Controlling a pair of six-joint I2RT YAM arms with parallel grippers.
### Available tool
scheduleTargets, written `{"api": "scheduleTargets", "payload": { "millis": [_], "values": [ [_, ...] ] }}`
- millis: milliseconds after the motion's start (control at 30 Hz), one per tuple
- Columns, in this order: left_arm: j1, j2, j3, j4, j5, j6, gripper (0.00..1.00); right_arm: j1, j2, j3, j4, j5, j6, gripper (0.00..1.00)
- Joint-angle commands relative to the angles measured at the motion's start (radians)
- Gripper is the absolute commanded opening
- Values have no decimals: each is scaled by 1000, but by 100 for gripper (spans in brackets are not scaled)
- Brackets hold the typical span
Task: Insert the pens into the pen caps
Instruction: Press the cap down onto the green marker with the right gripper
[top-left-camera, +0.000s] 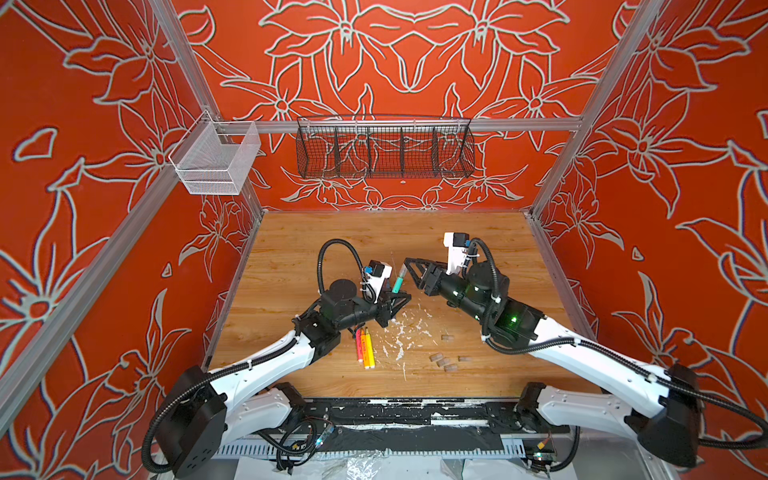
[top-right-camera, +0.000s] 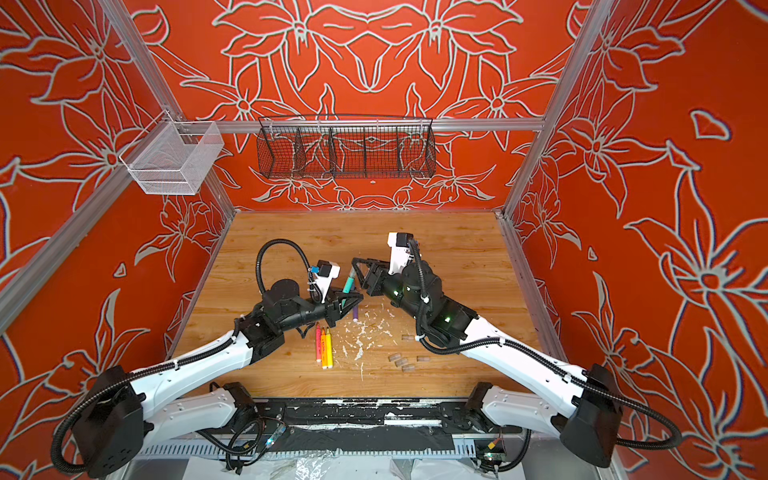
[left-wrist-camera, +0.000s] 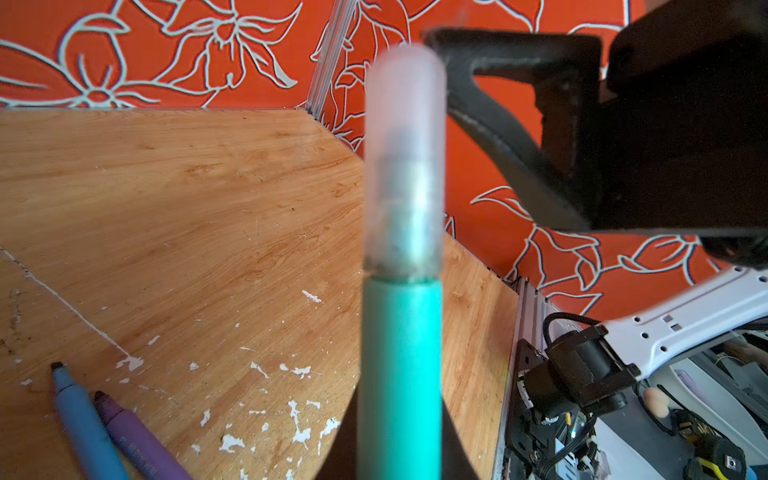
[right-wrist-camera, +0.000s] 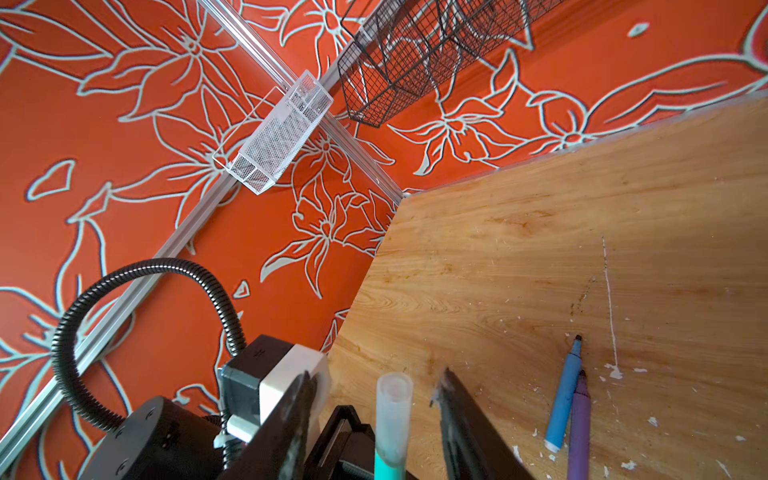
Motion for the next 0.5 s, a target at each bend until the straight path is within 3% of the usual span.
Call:
{"api": "scheduleTargets", "payload": {
  "millis": [0, 333, 467],
  "values": [
    [-1, 1, 26, 29, 13, 20, 0, -13, 23, 47, 16, -53, 36, 49],
    [-4, -7, 25, 26, 13, 21, 0, -28, 108, 82, 36, -112, 67, 36],
    [-4, -6, 26, 27, 12, 22, 0, -28, 121, 91, 33, -121, 65, 24]
  ]
}}
